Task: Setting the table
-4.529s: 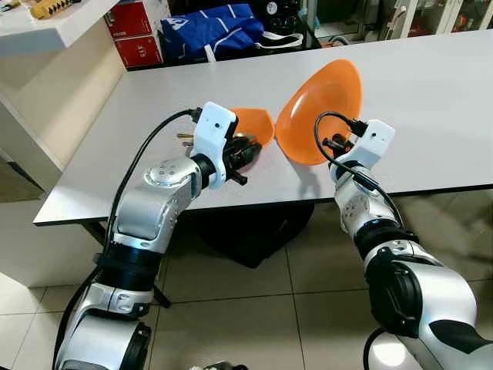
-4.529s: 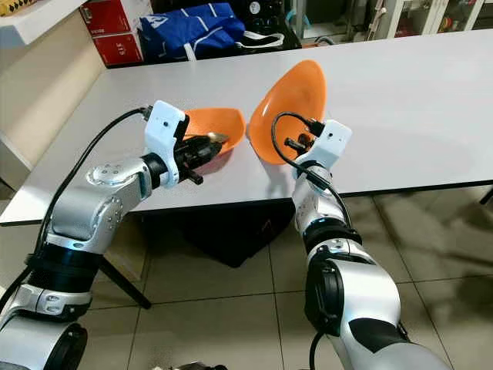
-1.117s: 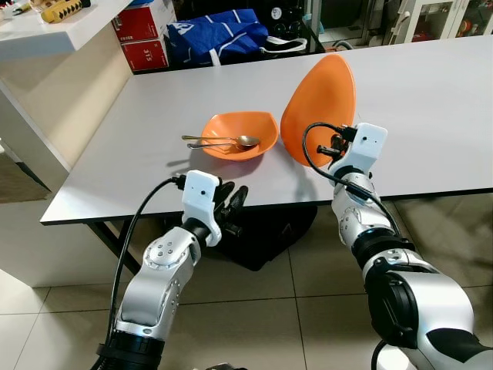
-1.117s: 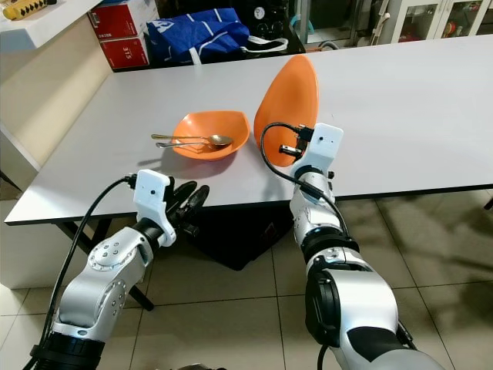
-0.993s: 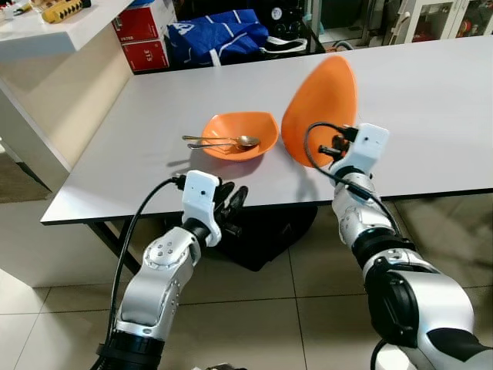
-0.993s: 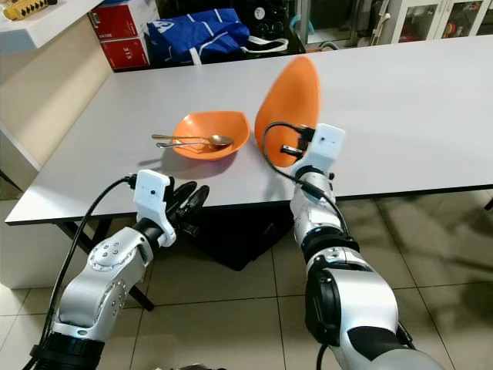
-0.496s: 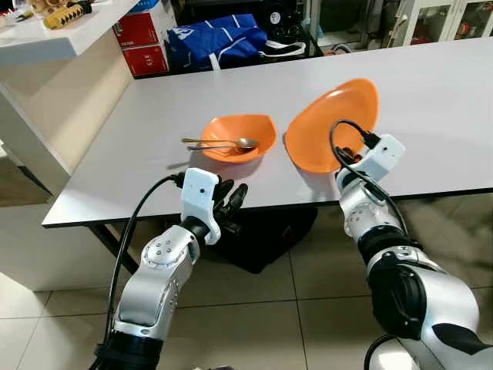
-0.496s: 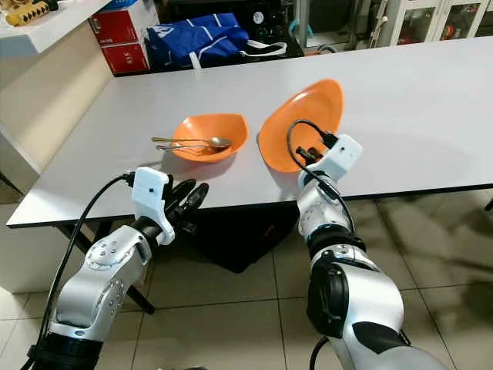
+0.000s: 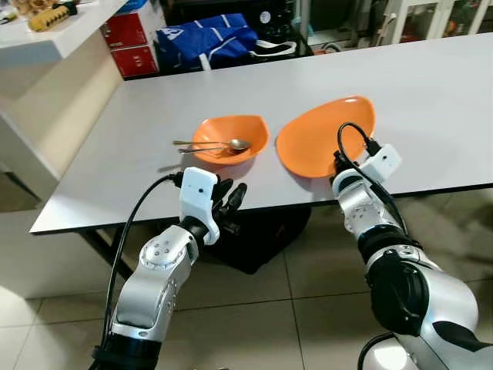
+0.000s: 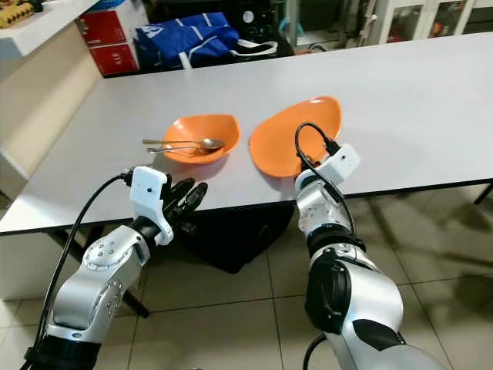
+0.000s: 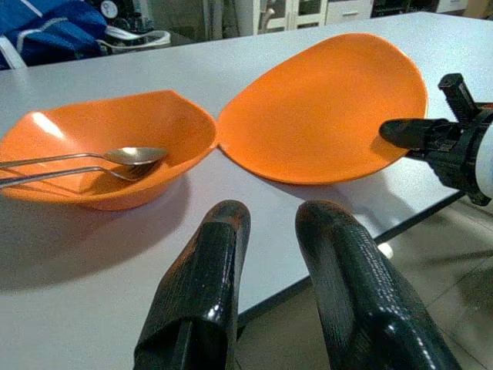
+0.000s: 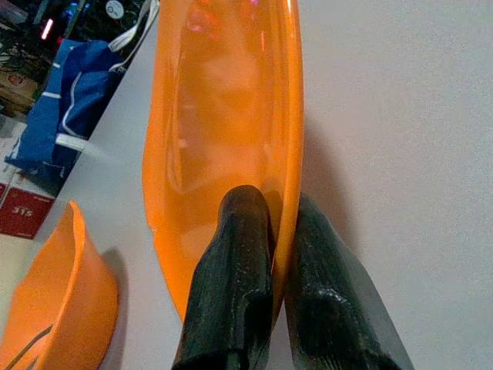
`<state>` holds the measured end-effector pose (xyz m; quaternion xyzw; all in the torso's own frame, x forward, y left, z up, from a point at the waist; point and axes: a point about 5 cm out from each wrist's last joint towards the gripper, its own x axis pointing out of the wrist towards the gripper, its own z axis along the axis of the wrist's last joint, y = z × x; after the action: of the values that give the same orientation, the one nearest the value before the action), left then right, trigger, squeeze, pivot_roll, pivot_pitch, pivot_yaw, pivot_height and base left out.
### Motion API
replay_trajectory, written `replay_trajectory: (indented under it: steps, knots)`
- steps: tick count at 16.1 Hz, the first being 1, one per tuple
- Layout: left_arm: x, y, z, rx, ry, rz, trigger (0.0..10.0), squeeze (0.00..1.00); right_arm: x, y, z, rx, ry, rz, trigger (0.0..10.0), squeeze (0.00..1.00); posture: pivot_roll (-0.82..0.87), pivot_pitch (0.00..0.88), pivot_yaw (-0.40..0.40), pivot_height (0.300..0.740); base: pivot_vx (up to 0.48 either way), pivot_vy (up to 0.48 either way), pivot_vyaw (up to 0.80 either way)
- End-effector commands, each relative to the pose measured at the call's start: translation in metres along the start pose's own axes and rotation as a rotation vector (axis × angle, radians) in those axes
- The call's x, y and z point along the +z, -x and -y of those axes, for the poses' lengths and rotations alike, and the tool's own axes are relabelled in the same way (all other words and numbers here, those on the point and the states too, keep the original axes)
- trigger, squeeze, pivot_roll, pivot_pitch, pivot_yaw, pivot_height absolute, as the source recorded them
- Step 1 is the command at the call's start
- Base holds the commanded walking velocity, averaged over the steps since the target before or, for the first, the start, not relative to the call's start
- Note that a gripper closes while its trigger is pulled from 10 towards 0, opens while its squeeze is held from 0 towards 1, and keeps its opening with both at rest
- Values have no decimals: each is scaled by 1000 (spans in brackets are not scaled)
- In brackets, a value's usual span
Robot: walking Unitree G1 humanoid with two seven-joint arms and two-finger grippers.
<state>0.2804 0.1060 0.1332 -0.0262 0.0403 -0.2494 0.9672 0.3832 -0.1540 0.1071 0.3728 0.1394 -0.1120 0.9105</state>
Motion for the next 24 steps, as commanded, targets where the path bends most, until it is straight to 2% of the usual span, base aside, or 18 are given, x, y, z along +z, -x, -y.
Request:
replay_trajectory:
  steps: [1, 4, 11, 12, 13, 14, 15, 16, 22, 24]
  knots:
    - [3, 3, -3, 16, 0, 4, 10000, 0, -58, 12, 34, -145, 25, -255, 10000, 0, -51, 18, 150, 740, 0, 0, 0]
    - [3, 5, -3, 21, -2, 5, 10000, 0, -65, 14, 31, -137, 16, -286, 10000, 0, -43, 18, 147, 740, 0, 0, 0]
    - [3, 7, -1, 27, -2, 3, 10000, 0, -76, 18, 34, -145, 73, -321, 10000, 0, -31, 22, 138, 740, 0, 0, 0]
    - [3, 7, -1, 29, -2, 2, 10000, 0, -76, 18, 34, -146, 77, -323, 10000, 337, -29, 23, 137, 740, 0, 0, 0]
    - [3, 8, -1, 31, -2, 0, 10000, 0, -77, 18, 34, -143, 82, -325, 10000, 722, -27, 24, 136, 740, 0, 0, 0]
    - [3, 8, -1, 33, -2, 0, 10000, 0, -78, 18, 33, -139, 91, -326, 10000, 753, -25, 25, 136, 740, 0, 0, 0]
    - [3, 9, -1, 34, -2, 0, 10000, 0, -78, 19, 33, -137, 92, -327, 10000, 953, -24, 27, 135, 740, 0, 0, 0]
    - [3, 9, -1, 35, -2, -1, 10000, 0, -78, 19, 33, -135, 101, -328, 10000, 1000, -24, 27, 135, 740, 0, 0, 0]
    - [3, 9, -1, 39, -5, -6, 10000, 0, -79, 19, 34, -124, 135, -322, 10000, 1000, -22, 30, 135, 740, 0, 0, 0]
    - [3, 9, -1, 40, -8, -6, 10000, 0, -76, 18, 32, -104, 175, -299, 10000, 1000, -21, 32, 135, 740, 0, 0, 0]
